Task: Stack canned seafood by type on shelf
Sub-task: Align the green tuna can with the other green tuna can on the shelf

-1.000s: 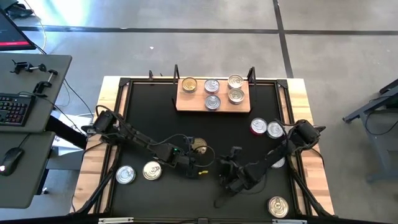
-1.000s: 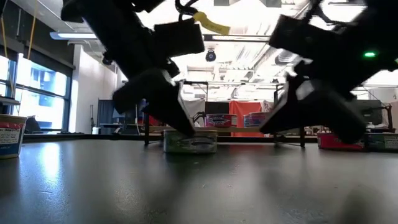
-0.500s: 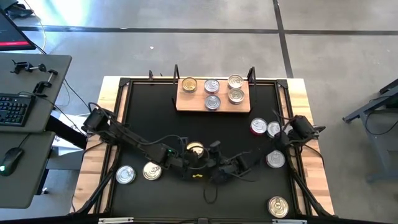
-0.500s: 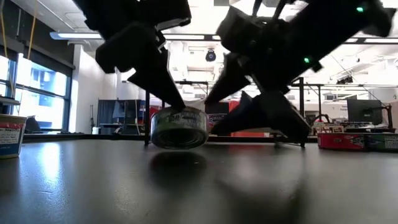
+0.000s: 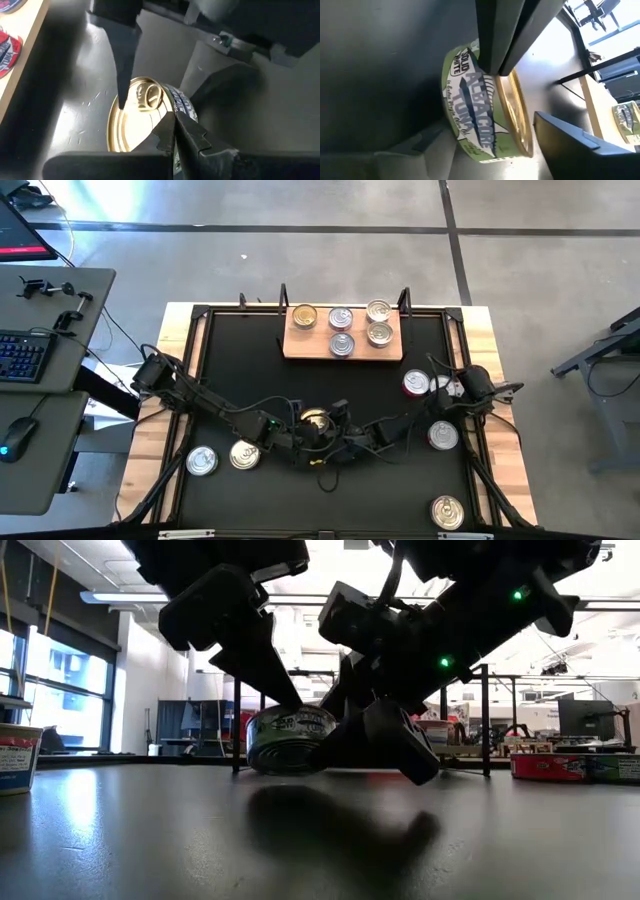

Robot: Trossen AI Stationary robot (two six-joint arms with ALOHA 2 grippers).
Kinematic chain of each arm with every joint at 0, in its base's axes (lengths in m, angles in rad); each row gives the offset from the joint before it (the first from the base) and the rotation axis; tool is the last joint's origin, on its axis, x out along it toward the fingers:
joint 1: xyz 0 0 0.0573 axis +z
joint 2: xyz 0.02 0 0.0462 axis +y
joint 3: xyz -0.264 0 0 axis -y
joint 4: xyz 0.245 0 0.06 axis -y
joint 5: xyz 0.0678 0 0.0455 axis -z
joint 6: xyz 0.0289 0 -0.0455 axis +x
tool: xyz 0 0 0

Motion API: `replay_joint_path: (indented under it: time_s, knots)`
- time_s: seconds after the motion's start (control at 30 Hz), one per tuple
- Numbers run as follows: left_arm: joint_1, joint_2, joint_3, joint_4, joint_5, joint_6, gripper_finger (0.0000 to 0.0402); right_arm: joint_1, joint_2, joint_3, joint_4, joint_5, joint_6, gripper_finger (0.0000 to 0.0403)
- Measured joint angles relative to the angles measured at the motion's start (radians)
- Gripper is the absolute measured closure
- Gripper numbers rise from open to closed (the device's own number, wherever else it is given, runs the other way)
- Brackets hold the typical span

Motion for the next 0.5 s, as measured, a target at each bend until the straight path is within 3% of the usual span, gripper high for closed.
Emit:
replay_joint_path:
  time_s: [0.3,0.5]
  knots:
    - [-0.006,-0.015,0.005,-0.036,-0.036,-0.018,0.0401,0.001,0.000,0.002,-0.008,-0.044,0.080,0.0280]
    - [-0.042,-0.070,-0.001,-0.287,-0.124,-0.158,0.0384,-0.009,-0.034,0.002,-0.091,-0.049,0.139,0.0282]
